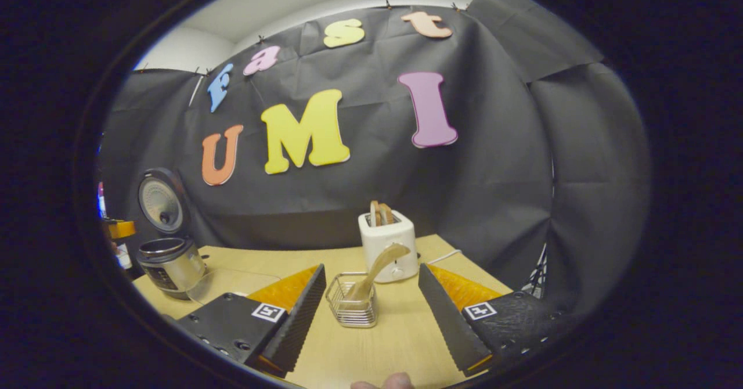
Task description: Close the left gripper, press the button to open the rice cooker; take a wooden spoon from the chopstick holder with the right hand, scoop a spoonful of rice and pour it into the rice cooker, then put the wooden spoon back into the chopstick holder.
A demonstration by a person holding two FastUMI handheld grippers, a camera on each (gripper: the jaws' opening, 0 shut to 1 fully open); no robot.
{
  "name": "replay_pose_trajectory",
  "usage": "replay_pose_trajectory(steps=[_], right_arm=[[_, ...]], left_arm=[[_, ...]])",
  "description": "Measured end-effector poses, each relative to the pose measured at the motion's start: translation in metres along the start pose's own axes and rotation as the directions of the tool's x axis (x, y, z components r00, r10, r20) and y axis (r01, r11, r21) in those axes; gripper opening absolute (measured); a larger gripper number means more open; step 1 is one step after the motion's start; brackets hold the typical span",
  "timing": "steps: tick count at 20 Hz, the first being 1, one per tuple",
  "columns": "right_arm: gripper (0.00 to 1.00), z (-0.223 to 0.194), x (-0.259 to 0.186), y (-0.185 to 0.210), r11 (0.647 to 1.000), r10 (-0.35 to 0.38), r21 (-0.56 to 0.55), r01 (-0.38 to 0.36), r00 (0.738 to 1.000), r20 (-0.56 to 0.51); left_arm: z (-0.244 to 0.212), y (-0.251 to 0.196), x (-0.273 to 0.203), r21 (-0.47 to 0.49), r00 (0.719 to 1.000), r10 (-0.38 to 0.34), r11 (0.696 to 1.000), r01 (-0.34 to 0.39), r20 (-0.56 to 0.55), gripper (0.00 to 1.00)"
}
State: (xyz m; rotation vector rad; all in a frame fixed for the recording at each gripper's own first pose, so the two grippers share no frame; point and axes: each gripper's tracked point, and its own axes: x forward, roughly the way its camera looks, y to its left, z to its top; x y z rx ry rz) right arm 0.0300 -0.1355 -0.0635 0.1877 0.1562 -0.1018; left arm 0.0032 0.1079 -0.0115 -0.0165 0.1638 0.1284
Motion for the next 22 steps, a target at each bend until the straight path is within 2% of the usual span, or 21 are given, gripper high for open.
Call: replay_pose_trajectory(steps=[3, 4, 9, 10, 18, 19, 20, 21, 22], right_arm=[[0.92, -0.018, 0.033, 0.003, 1.000, -0.002, -0.009, 0.002, 0.999, -0.051], [0.96, -0.021, 0.041, 0.003, 1.000, -0.005, -0.010, 0.004, 0.998, -0.061], [0.96, -0.040, 0.087, 0.004, 1.000, -0.008, -0.002, 0.008, 0.994, -0.111], [0.92, -0.040, 0.096, 0.004, 1.000, -0.012, -0.003, 0.012, 0.993, -0.115], [0.96, -0.044, 0.138, 0.002, 0.997, -0.024, 0.073, 0.033, 0.993, -0.116], [0.94, -0.044, 0.144, 0.003, 0.997, -0.030, 0.073, 0.038, 0.994, -0.109], [0.80, -0.041, 0.147, 0.003, 0.997, -0.038, 0.069, 0.045, 0.994, -0.099], [0.87, -0.042, 0.152, 0.003, 0.997, -0.044, 0.064, 0.050, 0.995, -0.094], [0.82, -0.044, 0.154, 0.006, 0.997, -0.040, 0.067, 0.047, 0.994, -0.098]], left_arm=[[-0.005, 0.001, -0.001, 0.002, 1.000, 0.000, 1.000, 0.000, 0.015, 0.99], [-0.006, 0.004, -0.002, -0.003, 1.000, 0.009, 1.000, -0.009, 0.017, 0.99], [-0.004, 0.010, -0.006, -0.018, 0.998, 0.031, 0.999, -0.030, 0.048, 0.99], [-0.004, 0.009, -0.007, -0.020, 0.998, 0.031, 0.999, -0.030, 0.048, 0.99], [-0.008, 0.023, -0.007, -0.012, 0.997, 0.066, 0.998, -0.066, 0.045, 0.99], [-0.010, 0.023, -0.006, -0.011, 0.997, 0.068, 0.998, -0.067, 0.042, 0.99], [-0.010, 0.025, -0.005, -0.008, 0.997, 0.070, 0.998, -0.069, 0.040, 0.99], [-0.011, 0.027, -0.004, -0.004, 0.997, 0.071, 0.997, -0.071, 0.039, 0.99], [-0.010, 0.028, -0.005, -0.003, 0.997, 0.072, 0.997, -0.072, 0.042, 0.99]])
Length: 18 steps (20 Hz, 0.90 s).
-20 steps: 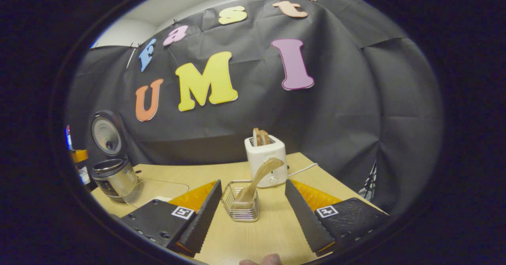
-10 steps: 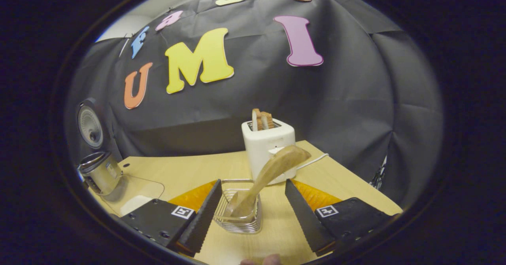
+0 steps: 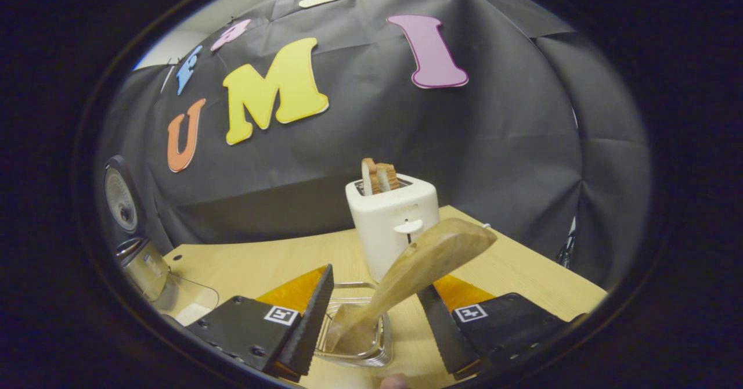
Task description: Close the left gripper, press the button to open the rice cooker; take a wooden spoon from the chopstick holder with the right hand, scoop a spoonful of rice and pour it into the rice cooker, then put the wooden spoon back into the chopstick holder.
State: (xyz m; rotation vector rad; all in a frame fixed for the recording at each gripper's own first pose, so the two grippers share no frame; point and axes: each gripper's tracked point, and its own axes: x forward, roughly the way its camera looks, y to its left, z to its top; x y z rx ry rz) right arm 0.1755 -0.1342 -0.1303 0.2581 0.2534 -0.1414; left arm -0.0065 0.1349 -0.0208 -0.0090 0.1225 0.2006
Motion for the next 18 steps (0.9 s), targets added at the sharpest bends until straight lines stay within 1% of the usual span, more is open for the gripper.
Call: replay_pose_trajectory(steps=[1, 2, 4, 5, 8, 9, 10, 11, 12, 13, 14, 15, 18], right_arm=[[0.82, -0.003, 0.003, 0.000, 1.000, 0.001, 0.001, -0.001, 1.000, 0.000], [0.76, -0.003, 0.003, 0.003, 1.000, 0.005, 0.006, -0.005, 1.000, 0.001], [0.60, -0.005, 0.010, 0.001, 1.000, -0.006, 0.004, 0.006, 1.000, 0.007], [0.55, -0.007, 0.010, 0.001, 1.000, -0.009, 0.005, 0.009, 1.000, 0.001], [0.55, -0.019, 0.016, 0.000, 1.000, -0.021, 0.004, 0.021, 0.999, -0.026], [0.60, -0.019, 0.017, 0.003, 1.000, -0.010, 0.014, 0.011, 1.000, -0.020], [0.34, -0.022, 0.018, 0.003, 1.000, -0.024, 0.016, 0.024, 1.000, -0.014], [0.38, -0.016, 0.016, 0.002, 1.000, -0.027, 0.008, 0.028, 1.000, -0.006], [0.38, -0.014, 0.011, 0.003, 1.000, -0.027, 0.016, 0.027, 1.000, 0.002], [0.31, -0.014, 0.016, 0.002, 1.000, -0.028, 0.015, 0.028, 1.000, 0.003], [0.29, -0.013, 0.013, 0.003, 0.999, -0.030, 0.022, 0.030, 1.000, 0.003], [0.25, -0.014, 0.016, 0.003, 0.999, -0.028, 0.023, 0.028, 1.000, 0.001], [0.27, -0.012, 0.016, 0.003, 0.999, -0.020, 0.041, 0.020, 1.000, 0.000]], left_arm=[[0.001, 0.000, 0.001, 0.002, 1.000, 0.002, 1.000, -0.002, 0.003, 0.99], [0.001, 0.002, 0.001, 0.005, 1.000, 0.007, 1.000, -0.007, 0.007, 0.99], [0.001, 0.006, 0.002, 0.007, 1.000, 0.011, 1.000, -0.011, 0.011, 0.99], [0.000, 0.007, 0.002, 0.007, 1.000, 0.012, 1.000, -0.012, 0.011, 0.99], [0.000, 0.009, 0.003, 0.003, 1.000, 0.012, 1.000, -0.012, 0.009, 0.99], [-0.002, 0.011, 0.003, 0.003, 1.000, 0.013, 1.000, -0.014, 0.009, 0.99], [-0.003, 0.012, 0.003, 0.001, 1.000, 0.013, 1.000, -0.013, 0.006, 0.99], [-0.004, 0.013, 0.004, 0.000, 1.000, 0.013, 1.000, -0.013, 0.003, 0.99], [-0.005, 0.014, 0.004, -0.003, 1.000, 0.015, 1.000, -0.015, 0.002, 0.99], [-0.006, 0.016, 0.004, -0.004, 1.000, 0.016, 1.000, -0.016, -0.001, 0.99], [-0.007, 0.016, 0.004, -0.007, 1.000, 0.017, 1.000, -0.017, -0.004, 0.99], [-0.009, 0.017, 0.003, -0.010, 1.000, 0.016, 1.000, -0.016, -0.007, 0.99], [-0.013, 0.020, 0.003, -0.013, 1.000, 0.017, 1.000, -0.017, -0.015, 0.99]])
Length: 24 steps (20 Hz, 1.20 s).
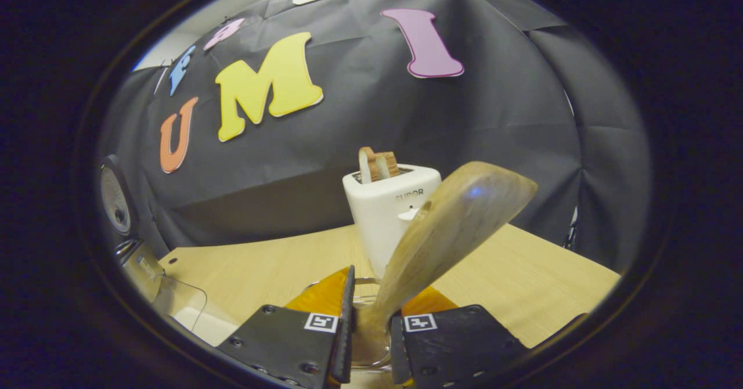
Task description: Close the left gripper, press the button to open the rice cooker; take a wooden spoon from the chopstick holder with the right hand, scoop a spoonful of rice and pour it into the rice cooker, then put the wooden spoon back into the chopstick holder.
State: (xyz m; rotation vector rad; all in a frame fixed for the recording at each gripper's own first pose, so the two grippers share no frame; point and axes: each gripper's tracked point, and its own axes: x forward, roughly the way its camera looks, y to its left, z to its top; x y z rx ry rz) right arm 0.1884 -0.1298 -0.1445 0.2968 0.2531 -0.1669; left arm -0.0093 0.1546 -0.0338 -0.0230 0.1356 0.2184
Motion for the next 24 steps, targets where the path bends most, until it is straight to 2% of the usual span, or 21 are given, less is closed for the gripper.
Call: replay_pose_trajectory(steps=[3, 7, 9, 11, 13, 14, 16, 18, 19, 20, 24], right_arm=[[0.29, 0.000, -0.001, 0.000, 1.000, 0.009, 0.022, -0.009, 1.000, -0.007], [0.27, 0.025, -0.010, 0.004, 1.000, 0.028, 0.008, -0.029, 0.996, 0.082], [0.29, 0.016, -0.005, 0.002, 1.000, 0.010, -0.026, -0.009, 0.999, 0.052], [0.28, 0.006, -0.003, 0.005, 1.000, 0.020, -0.016, -0.020, 1.000, 0.019], [0.28, 0.007, -0.002, 0.006, 1.000, 0.017, -0.011, -0.017, 0.999, 0.036], [0.25, 0.004, 0.000, 0.006, 1.000, 0.012, -0.017, -0.012, 0.999, 0.032], [0.23, 0.006, -0.001, 0.016, 0.999, 0.052, 0.003, -0.052, 0.998, 0.043], [0.12, 0.008, -0.003, 0.021, 0.998, 0.059, -0.030, -0.057, 0.997, 0.049], [0.12, 0.008, -0.004, 0.022, 0.997, 0.052, -0.052, -0.049, 0.997, 0.054], [0.07, 0.006, -0.005, 0.028, 0.997, 0.061, -0.055, -0.059, 0.997, 0.052], [0.07, 0.024, -0.016, 0.036, 0.995, 0.101, -0.012, -0.101, 0.992, 0.076]], left_arm=[[-0.004, 0.000, 0.000, -0.010, 1.000, -0.005, 1.000, 0.005, -0.009, 0.99], [-0.008, 0.000, -0.001, -0.002, 1.000, -0.009, 1.000, 0.009, -0.019, 0.99], [-0.007, -0.002, -0.001, -0.005, 1.000, -0.015, 1.000, 0.015, -0.018, 1.00], [-0.005, -0.003, -0.003, -0.005, 1.000, -0.018, 1.000, 0.017, -0.009, 1.00], [-0.004, 0.000, -0.004, 0.003, 1.000, -0.016, 1.000, 0.016, -0.004, 0.99], [-0.003, 0.001, -0.005, 0.004, 1.000, -0.014, 1.000, 0.014, -0.002, 0.99], [-0.003, 0.002, -0.005, -0.003, 1.000, -0.011, 1.000, 0.011, -0.002, 0.99], [-0.004, 0.003, -0.005, -0.005, 1.000, -0.011, 1.000, 0.011, -0.006, 0.99], [-0.005, 0.004, -0.006, -0.003, 1.000, -0.010, 1.000, 0.010, -0.006, 0.99], [-0.005, 0.005, -0.006, -0.002, 1.000, -0.008, 1.000, 0.008, -0.004, 0.99], [-0.009, 0.005, -0.006, -0.018, 1.000, -0.012, 1.000, 0.012, -0.012, 0.99]])
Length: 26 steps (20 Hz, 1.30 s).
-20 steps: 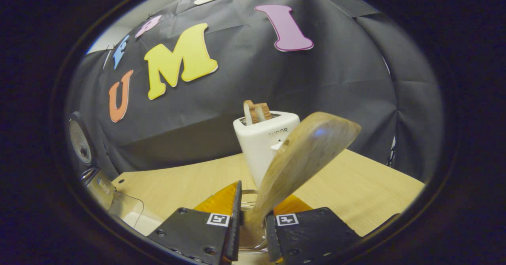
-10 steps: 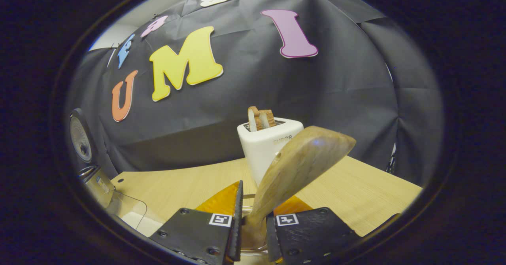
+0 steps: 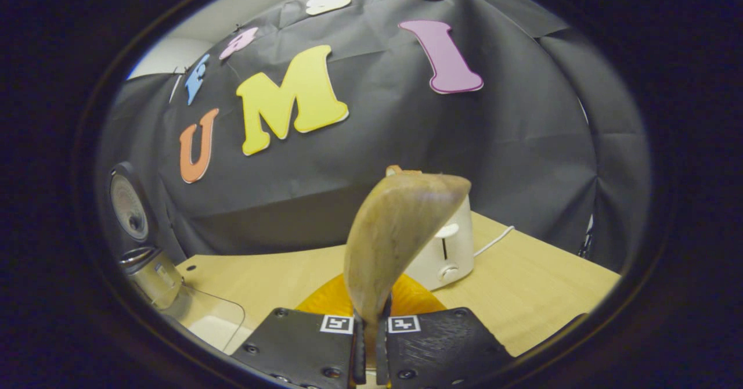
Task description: Close the left gripper, press the button to open the rice cooker; take a wooden spoon from the chopstick holder with the right hand, scoop a spoonful of rice and pour it into the rice cooker, then put the wooden spoon back into the chopstick holder.
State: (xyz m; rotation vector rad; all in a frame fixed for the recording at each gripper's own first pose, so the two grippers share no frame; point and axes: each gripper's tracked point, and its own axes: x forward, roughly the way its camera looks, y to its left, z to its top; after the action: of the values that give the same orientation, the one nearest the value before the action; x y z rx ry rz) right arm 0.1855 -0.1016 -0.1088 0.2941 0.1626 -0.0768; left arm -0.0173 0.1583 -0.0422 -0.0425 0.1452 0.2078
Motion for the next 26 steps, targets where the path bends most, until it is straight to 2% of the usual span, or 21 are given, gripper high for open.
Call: replay_pose_trajectory(steps=[7, 12, 16, 19, 21, 24, 26], right_arm=[[0.07, 0.050, -0.031, 0.027, 0.998, 0.054, -0.022, -0.052, 0.994, 0.090], [0.09, 0.063, -0.052, 0.099, 0.982, 0.186, -0.035, -0.184, 0.979, 0.082], [0.07, 0.039, -0.054, 0.159, 0.959, 0.262, -0.117, -0.258, 0.965, 0.016], [0.06, 0.001, -0.048, 0.197, 0.934, 0.294, -0.190, -0.303, 0.953, -0.074], [0.07, -0.013, -0.046, 0.213, 0.915, 0.295, -0.253, -0.313, 0.950, -0.106], [0.07, -0.026, -0.045, 0.218, 0.873, 0.247, -0.392, -0.291, 0.956, -0.161], [0.09, -0.039, -0.044, 0.216, 0.852, 0.214, -0.433, -0.295, 0.950, -0.226]], left_arm=[[-0.003, -0.006, 0.000, -0.026, 1.000, -0.029, 0.999, 0.030, 0.003, 0.99], [-0.008, -0.001, -0.002, -0.042, 0.999, -0.044, 0.998, 0.044, 0.000, 0.99], [-0.011, 0.015, -0.005, -0.053, 1.000, -0.029, 0.998, 0.030, 0.005, 0.99], [-0.015, 0.023, -0.006, -0.055, 1.000, -0.017, 0.998, 0.017, 0.001, 0.99], [-0.020, 0.025, -0.007, -0.060, 1.000, -0.022, 0.998, 0.021, -0.009, 0.99], [-0.021, 0.024, -0.010, -0.079, 0.999, -0.042, 0.996, 0.041, -0.015, 1.00], [-0.019, 0.025, -0.008, -0.079, 0.999, -0.047, 0.996, 0.046, -0.006, 0.99]])
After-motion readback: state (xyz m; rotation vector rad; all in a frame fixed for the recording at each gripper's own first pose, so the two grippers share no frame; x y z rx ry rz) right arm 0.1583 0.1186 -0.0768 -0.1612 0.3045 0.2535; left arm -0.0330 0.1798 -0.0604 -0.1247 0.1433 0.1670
